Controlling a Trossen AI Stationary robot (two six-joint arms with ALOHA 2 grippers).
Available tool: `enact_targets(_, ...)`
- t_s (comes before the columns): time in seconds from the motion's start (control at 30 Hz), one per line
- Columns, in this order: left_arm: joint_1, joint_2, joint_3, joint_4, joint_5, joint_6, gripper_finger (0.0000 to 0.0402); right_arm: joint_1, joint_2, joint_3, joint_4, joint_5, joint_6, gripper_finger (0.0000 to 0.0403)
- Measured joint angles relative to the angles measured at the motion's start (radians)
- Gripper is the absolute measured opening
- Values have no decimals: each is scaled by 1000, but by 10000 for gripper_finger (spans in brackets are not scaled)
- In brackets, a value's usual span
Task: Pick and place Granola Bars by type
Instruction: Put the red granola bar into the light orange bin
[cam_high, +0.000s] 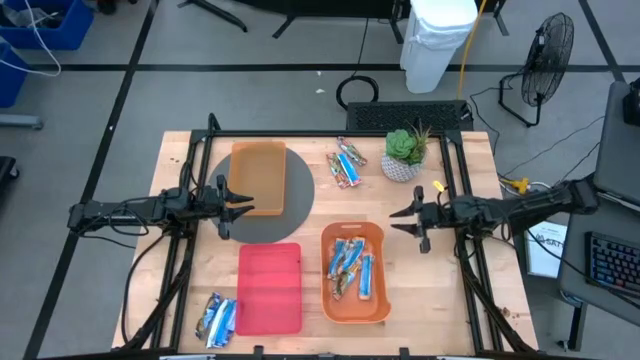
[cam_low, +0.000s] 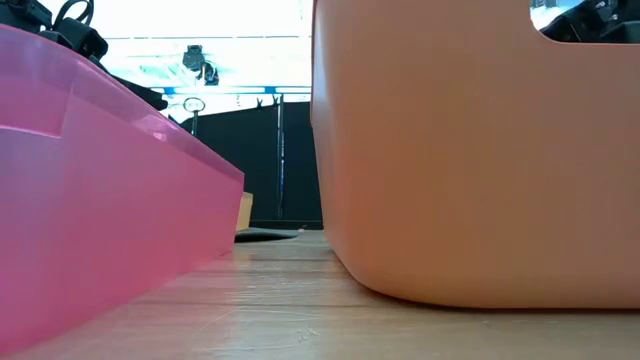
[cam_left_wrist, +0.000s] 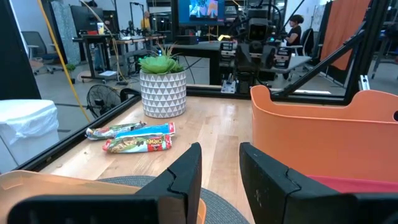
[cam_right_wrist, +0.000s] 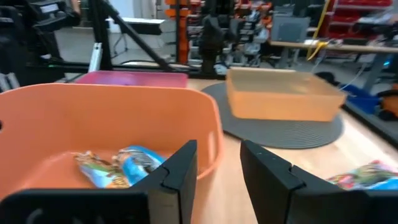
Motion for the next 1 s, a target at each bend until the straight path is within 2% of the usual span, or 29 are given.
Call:
enact_targets(0.2,0,0,0,0,0,0,113,-44,-159,0,-142,0,-36,101)
enact_targets(0.4,0,0,0,0,0,0,113,-64,-275,0,-193,-2,-72,96)
enact_targets(0.73,0,0,0,0,0,0,113,-87,-355,-72,-195,-4,-95,100)
enact_targets(0.9,0,0,0,0,0,0,113,-87,-357,-75,-196,-84,-107,100)
enact_targets(1.0,0,0,0,0,0,0,113,-87,-356,-76,-206,-84,-107,100)
